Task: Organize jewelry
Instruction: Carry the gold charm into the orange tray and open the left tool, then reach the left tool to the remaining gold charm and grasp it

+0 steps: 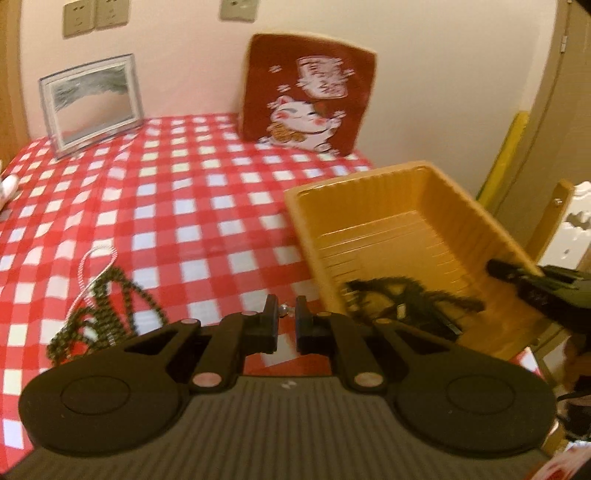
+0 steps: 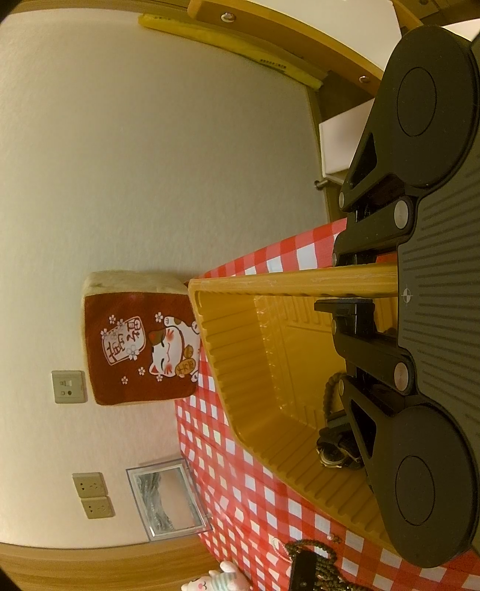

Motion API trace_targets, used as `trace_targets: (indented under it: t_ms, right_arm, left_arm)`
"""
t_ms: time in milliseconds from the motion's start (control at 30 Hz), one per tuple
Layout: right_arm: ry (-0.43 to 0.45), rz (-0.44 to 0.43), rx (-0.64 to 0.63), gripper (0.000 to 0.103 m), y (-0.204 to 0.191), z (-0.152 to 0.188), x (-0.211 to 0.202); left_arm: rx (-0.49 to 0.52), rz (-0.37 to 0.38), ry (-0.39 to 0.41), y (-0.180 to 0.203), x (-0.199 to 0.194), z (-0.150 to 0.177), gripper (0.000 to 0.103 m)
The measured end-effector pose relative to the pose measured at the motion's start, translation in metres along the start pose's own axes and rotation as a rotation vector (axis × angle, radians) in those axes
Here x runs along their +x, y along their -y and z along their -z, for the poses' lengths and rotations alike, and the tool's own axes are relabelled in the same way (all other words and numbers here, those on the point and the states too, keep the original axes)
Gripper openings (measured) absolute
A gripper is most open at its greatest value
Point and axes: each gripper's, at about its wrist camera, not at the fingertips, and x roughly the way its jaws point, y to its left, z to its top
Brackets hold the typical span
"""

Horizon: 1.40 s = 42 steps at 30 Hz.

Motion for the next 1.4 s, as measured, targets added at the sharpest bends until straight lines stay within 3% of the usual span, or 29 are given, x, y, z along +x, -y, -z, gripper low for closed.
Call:
trace_targets:
  t_ms: [300,600,933,1067,1400]
  right_arm:
    - [0.004,0.0,0.0,0.005,0.0,-0.002,-0.001]
    - [0.008,-0.001,-0.002,0.005,-0.001,-0.003,-0.003]
    - [0.008,-0.001,-0.003,0.005,-0.001,-0.003,-0.003]
    - [0.009,-0.001,-0.002,0.005,-0.001,-0.003,-0.002]
    - [0.01,-0.001,-0.002,0.005,0.0,-0.002,-0.001]
  left_arm:
    - [0.07,0.101,-0.027,0.04,0.016,-0.003,0.007]
    - [0.103,0.111,-0.075,0.051,0.033,0.005,0.007]
    - [0.103,0.133,-0.054,0.051,0.022,0.003,0.008]
    - [0.065,0.094,-0.032,0.035,0.01,0.001,0.015]
    - [-0.003,-0.086,-0.034,-0.027,-0.008,0.008,0.017]
